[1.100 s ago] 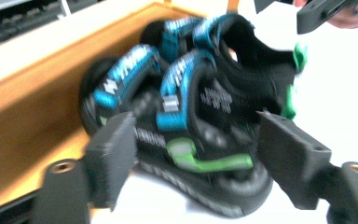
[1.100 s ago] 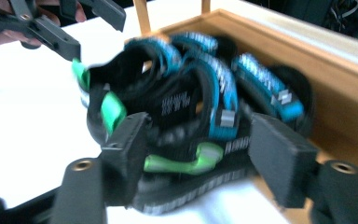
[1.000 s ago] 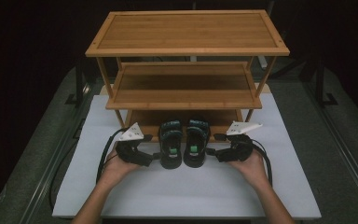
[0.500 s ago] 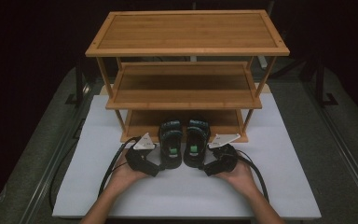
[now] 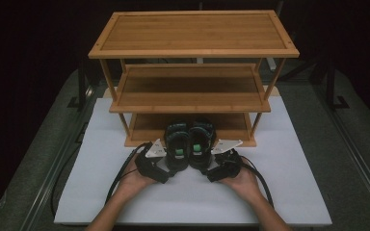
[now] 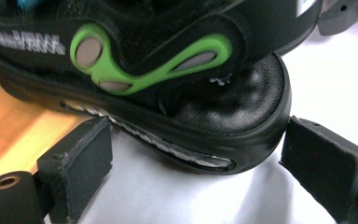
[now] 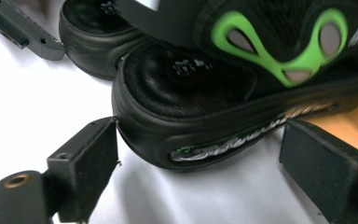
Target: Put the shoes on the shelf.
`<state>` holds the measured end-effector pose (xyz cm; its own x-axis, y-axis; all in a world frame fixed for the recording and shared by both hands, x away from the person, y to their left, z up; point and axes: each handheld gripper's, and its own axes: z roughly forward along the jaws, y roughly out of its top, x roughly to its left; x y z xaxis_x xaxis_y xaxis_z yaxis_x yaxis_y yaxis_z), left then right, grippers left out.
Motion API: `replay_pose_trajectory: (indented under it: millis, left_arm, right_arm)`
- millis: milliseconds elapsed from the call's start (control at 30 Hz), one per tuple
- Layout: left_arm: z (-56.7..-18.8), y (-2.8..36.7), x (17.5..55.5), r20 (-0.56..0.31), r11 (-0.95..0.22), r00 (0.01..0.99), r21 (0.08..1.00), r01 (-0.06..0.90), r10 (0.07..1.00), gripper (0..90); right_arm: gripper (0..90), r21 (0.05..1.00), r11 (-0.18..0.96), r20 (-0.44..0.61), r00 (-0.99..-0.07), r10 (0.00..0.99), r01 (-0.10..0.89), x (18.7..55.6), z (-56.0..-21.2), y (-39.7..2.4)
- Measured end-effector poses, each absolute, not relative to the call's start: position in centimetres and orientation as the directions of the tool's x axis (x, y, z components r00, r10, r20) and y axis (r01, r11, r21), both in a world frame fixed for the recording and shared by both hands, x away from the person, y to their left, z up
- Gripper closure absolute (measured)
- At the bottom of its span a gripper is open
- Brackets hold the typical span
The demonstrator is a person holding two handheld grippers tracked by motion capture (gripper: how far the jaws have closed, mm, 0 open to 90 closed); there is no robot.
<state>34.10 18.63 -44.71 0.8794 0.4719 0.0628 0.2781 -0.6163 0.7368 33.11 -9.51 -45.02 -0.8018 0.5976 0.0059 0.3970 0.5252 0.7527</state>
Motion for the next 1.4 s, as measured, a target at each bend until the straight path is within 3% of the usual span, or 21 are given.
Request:
replay_pose_trajectory:
  millis: [267, 367, 1200, 1267, 1400]
  left_arm:
    - [-44.4, 18.8, 36.1, 0.025, -0.562, 0.866, 0.77, 0.301, 0.499, 10.7]
    - [-44.1, 19.2, 36.9, -0.007, -0.511, 0.864, 0.804, 0.304, 0.503, 16.1]
    - [-44.5, 17.5, 42.0, 0.054, -0.534, 0.814, 0.78, 0.327, 0.578, 18.1]
    - [-44.6, 17.5, 42.2, 0.053, -0.528, 0.809, 0.782, 0.331, 0.586, 18.1]
    - [-44.7, 17.5, 42.6, 0.059, -0.535, 0.806, 0.776, 0.335, 0.589, 18.1]
  right_arm:
    - [14.5, 0.769, 0.504, 0.014, -0.799, 0.602, 0.393, 34.8, -44.6, -9.5]
    - [20.5, 0.783, 0.482, 0.03, -0.798, 0.602, 0.393, 35.4, -44.2, -9.9]
    - [30.2, 0.775, 0.445, 0.038, -0.737, 0.675, 0.447, 40.5, -44.0, -9.8]
    - [30.9, 0.781, 0.478, -0.035, -0.736, 0.677, 0.402, 41.1, -44.2, -10.2]
    - [31.6, 0.778, 0.465, -0.02, -0.723, 0.69, 0.423, 41.3, -44.6, -10.2]
